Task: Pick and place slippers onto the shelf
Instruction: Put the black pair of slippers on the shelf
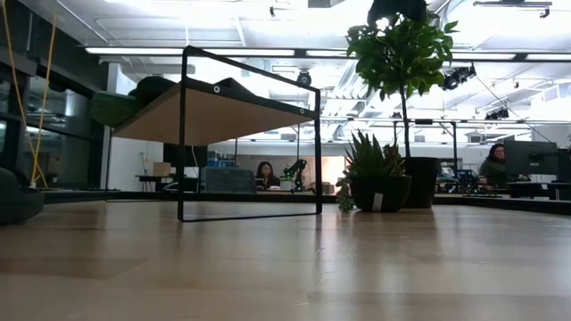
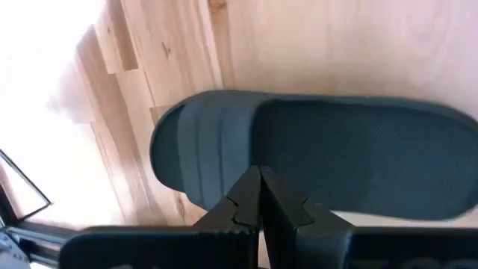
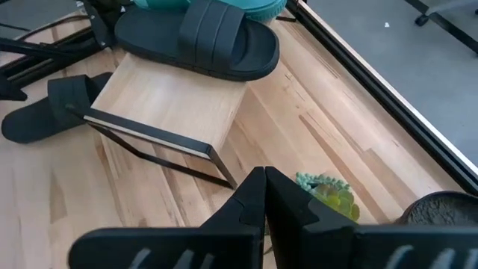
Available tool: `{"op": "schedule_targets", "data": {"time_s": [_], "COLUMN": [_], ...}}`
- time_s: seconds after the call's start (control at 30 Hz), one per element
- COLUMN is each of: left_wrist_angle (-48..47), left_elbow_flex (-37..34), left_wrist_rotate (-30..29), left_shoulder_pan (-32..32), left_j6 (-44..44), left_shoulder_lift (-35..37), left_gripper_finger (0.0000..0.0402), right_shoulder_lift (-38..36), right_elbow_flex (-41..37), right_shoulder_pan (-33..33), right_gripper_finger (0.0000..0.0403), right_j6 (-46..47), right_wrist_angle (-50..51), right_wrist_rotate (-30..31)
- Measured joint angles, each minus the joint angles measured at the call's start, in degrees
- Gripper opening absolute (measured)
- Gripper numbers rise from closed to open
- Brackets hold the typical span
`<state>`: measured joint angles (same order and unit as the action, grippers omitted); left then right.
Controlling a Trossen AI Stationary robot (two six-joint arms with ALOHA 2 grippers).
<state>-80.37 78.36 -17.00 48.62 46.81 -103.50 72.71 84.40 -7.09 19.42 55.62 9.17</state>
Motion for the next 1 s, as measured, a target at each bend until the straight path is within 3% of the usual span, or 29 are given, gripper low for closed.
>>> {"op": "schedule_targets", "data": {"time_s": [0.5,0.73,0.83,1.0], "left_wrist_angle": [3.0,2.8,3.1,4.0], "left_elbow_flex": [-1.8,-1.8,-1.8,-2.4], "left_wrist_rotate": [2.2,-1.4,-3.2,-4.6], "left_shoulder_pan": [1.2,1.3,1.3,1.3], "left_j6": [-1.8,-5.3,-7.9,-9.0], "left_shoulder_lift": [0.0,0.0,0.0,0.1], "left_gripper_finger": [0.0000,0.0004,0.0027,0.0097], "right_shoulder_lift": [0.0,0.0,0.0,0.0], "right_elbow_flex": [0.0,0.0,0.0,0.0], "right_shoulder_pan": [0.0,0.0,0.0,0.0], "right_gripper_finger": [0.0000,0.0000,0.0000,0.0000], "right_j6": [0.1,0.2,0.2,1.3], "right_wrist_angle": [-0.1,-0.1,-0.2,-0.2], "right_wrist_rotate": [1.9,2.2,2.2,2.5]}}
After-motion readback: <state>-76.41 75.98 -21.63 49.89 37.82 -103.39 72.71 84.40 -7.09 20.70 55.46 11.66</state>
